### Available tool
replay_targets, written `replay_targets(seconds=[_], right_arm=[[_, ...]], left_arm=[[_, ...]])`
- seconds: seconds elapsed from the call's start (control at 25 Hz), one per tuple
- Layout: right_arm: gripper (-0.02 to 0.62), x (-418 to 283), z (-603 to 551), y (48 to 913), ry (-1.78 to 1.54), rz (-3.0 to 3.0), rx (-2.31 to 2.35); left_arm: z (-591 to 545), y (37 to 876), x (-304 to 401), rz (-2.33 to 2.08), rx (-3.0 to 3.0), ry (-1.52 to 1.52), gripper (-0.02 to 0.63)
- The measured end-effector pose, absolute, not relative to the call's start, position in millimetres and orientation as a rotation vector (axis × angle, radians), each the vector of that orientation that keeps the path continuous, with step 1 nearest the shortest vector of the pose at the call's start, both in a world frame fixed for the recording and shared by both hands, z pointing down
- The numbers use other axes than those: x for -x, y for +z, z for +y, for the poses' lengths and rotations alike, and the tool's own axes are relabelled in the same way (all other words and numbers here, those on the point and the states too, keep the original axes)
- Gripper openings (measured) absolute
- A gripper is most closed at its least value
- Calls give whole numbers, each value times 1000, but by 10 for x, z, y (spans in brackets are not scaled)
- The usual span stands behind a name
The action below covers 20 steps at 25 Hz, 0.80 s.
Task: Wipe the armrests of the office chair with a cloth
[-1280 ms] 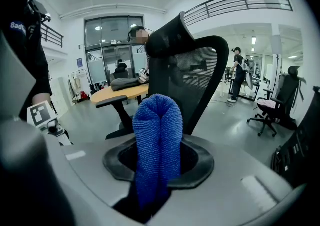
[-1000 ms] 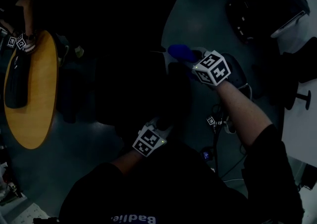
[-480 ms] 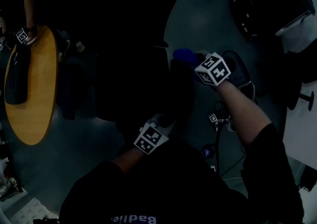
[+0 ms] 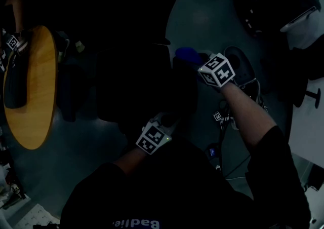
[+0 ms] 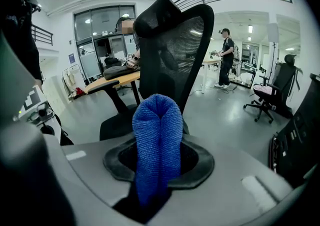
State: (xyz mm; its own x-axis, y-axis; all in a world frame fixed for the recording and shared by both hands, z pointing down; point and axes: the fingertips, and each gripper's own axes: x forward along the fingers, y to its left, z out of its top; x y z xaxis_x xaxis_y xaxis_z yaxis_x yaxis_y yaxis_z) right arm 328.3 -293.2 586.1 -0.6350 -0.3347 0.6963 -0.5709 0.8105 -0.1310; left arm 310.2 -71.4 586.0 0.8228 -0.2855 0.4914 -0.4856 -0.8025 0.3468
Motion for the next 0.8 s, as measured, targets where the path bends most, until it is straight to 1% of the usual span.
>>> replay_targets(seconds=[0.8], right_arm=[[129,-3358,-2200,5754,512,-2340,-667]], left_arm=[[-736,5826,-3141,-553,-2554,572,15]])
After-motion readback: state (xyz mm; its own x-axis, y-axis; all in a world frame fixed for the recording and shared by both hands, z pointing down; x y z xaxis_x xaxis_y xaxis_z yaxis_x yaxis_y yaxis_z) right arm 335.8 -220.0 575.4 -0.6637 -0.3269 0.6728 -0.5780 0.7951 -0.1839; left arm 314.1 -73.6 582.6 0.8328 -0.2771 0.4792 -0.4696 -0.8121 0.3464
